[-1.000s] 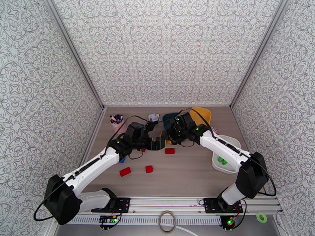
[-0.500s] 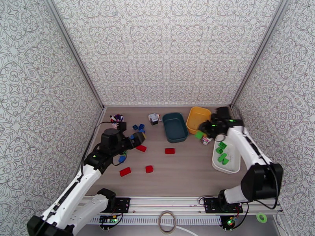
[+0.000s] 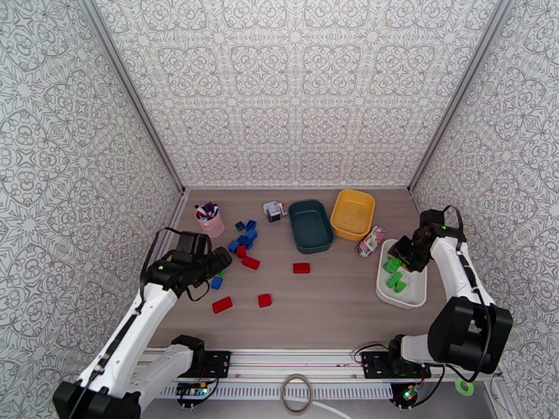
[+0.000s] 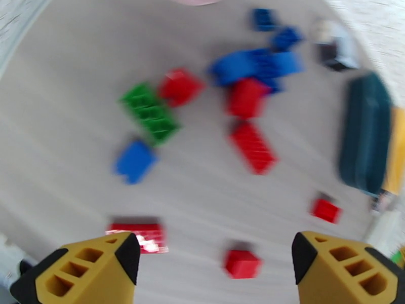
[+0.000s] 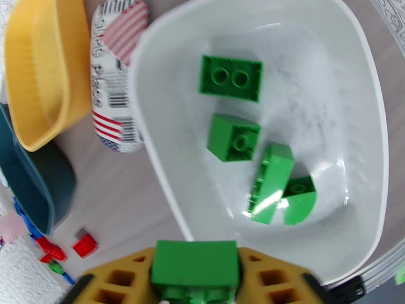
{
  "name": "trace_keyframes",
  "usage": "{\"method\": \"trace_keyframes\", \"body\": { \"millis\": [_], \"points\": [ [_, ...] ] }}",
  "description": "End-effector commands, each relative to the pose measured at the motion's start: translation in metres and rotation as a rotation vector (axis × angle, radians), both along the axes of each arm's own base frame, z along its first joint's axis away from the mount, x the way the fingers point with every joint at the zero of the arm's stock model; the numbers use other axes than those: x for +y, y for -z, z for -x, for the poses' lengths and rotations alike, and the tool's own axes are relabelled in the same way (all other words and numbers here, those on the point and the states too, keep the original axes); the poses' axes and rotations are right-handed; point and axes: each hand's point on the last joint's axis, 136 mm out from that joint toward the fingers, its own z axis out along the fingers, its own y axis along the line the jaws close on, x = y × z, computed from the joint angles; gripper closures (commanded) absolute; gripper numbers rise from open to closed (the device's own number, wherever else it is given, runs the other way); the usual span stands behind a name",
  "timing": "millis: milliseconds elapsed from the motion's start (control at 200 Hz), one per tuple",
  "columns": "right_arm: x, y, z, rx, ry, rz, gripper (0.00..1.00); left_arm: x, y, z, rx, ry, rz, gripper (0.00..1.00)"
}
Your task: Sort the legos into containers by color
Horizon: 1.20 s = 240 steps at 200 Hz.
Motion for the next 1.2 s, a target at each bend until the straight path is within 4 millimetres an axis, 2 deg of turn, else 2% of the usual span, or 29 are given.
{"method": "trace_keyframes", "body": {
  "millis": [0,165,280,455,585,705,810,985,1195],
  "points": [
    [-0.007,-0.003,0.006,-0.004,0.011,0.044,0.39,0.023,0.017,0.021,0.134,-0.018,-0.087,0.18],
    [-0.005,-0.023,0.000,-0.081,0.006,0.042,0.34,0.027,0.032,0.013,0.173,-0.037,-0.067,0.22],
    [0.010,-0.047,-0.008,-0.186,-0.030,0.012,0.34,0.026,0.042,0.003,0.193,-0.025,-0.067,0.24],
    [0.064,-0.077,-0.018,-0.296,-0.183,-0.023,0.33,0.028,0.060,-0.011,0.239,-0.011,-0.074,0.23],
    [0.121,-0.090,-0.019,-0.340,-0.308,-0.074,0.30,0.029,0.074,-0.017,0.269,0.005,-0.083,0.20],
    [0.163,-0.086,-0.017,-0.323,-0.387,-0.109,0.30,0.028,0.088,-0.021,0.296,0.019,-0.070,0.20],
    [0.186,-0.079,-0.015,-0.307,-0.422,-0.115,0.30,0.026,0.098,-0.023,0.317,0.027,-0.058,0.20],
    [0.206,-0.070,-0.013,-0.292,-0.440,-0.139,0.30,0.022,0.108,-0.037,0.333,0.043,-0.052,0.20],
    [0.224,-0.059,-0.015,-0.264,-0.474,-0.155,0.31,0.017,0.116,-0.064,0.344,0.056,-0.060,0.21]
  ]
}}
